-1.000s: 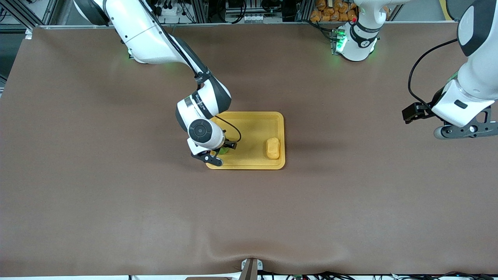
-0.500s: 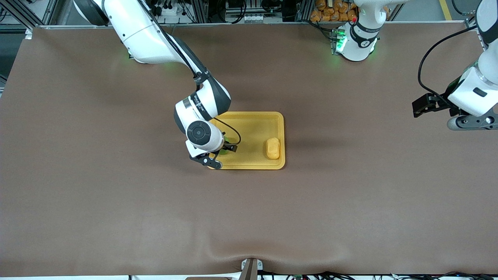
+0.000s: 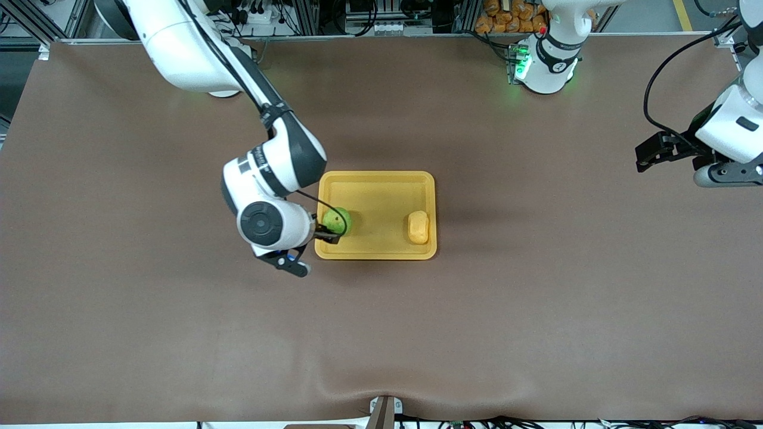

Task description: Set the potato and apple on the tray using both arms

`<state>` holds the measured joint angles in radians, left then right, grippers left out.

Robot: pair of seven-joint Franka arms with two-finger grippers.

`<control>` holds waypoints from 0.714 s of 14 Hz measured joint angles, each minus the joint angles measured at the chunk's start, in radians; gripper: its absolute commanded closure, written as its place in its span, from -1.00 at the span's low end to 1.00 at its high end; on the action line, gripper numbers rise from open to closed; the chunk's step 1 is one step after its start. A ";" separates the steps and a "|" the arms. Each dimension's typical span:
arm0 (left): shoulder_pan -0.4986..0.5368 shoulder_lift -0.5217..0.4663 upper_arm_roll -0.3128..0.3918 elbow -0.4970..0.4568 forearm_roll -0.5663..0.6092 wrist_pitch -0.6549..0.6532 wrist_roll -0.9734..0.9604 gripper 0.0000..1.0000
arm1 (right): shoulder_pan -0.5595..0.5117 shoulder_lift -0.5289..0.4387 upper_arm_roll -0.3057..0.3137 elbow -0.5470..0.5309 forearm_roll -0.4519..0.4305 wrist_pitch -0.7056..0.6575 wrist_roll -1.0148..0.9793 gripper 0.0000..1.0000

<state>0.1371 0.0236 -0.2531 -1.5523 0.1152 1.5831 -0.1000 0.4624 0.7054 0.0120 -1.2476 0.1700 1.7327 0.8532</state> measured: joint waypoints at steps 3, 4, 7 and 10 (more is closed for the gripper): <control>-0.093 -0.025 0.091 -0.001 -0.001 -0.040 0.000 -1.00 | -0.018 -0.005 -0.010 0.094 -0.019 -0.078 -0.001 -1.00; -0.120 -0.034 0.121 -0.002 -0.002 -0.043 0.000 -1.00 | -0.019 -0.012 -0.019 0.118 -0.027 -0.100 -0.001 -1.00; -0.156 -0.062 0.164 -0.019 -0.012 -0.049 0.000 -1.00 | -0.060 -0.053 -0.044 0.149 -0.037 -0.147 -0.026 -1.00; -0.177 -0.092 0.197 -0.050 -0.039 -0.049 0.001 -1.00 | -0.142 -0.102 -0.047 0.155 -0.037 -0.210 -0.156 -1.00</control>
<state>-0.0401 -0.0687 -0.0565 -1.6027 0.0767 1.5340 -0.0988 0.3204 0.6031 -0.0352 -1.0930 0.1326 1.5223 0.6975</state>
